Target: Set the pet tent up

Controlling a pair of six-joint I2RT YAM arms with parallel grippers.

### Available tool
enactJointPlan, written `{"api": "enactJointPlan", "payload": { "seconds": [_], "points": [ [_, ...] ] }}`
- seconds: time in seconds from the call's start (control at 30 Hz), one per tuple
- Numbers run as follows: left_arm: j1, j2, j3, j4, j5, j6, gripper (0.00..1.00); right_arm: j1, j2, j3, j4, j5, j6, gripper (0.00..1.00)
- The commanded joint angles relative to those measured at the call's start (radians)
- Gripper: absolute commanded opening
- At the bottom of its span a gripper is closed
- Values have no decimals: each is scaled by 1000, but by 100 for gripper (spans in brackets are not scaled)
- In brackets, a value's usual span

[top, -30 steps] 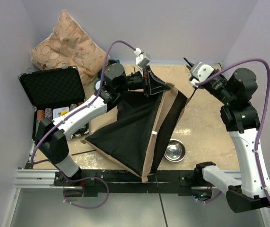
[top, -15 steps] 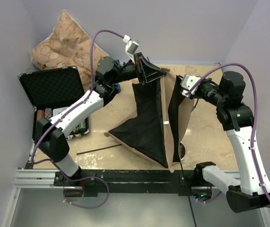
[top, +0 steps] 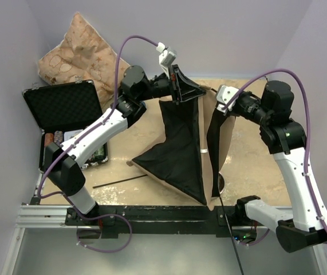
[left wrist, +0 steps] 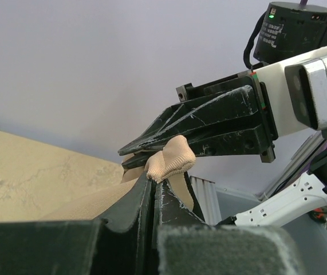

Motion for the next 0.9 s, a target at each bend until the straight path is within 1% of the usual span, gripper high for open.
{"api": "enactJointPlan", "payload": {
  "seconds": [0.0, 0.33, 0.6, 0.87],
  "points": [
    [-13, -4, 80, -26, -18, 94, 0, 55, 8, 28, -56, 48, -5, 0],
    [-13, -7, 71, -77, -17, 123, 0, 85, 10, 41, -42, 80, 12, 0],
    [9, -13, 38, -23, -17, 47, 0, 85, -12, 37, -39, 83, 31, 0],
    [12, -6, 41, -23, -9, 41, 0, 85, -18, 31, -43, 85, 31, 0]
  ]
}}
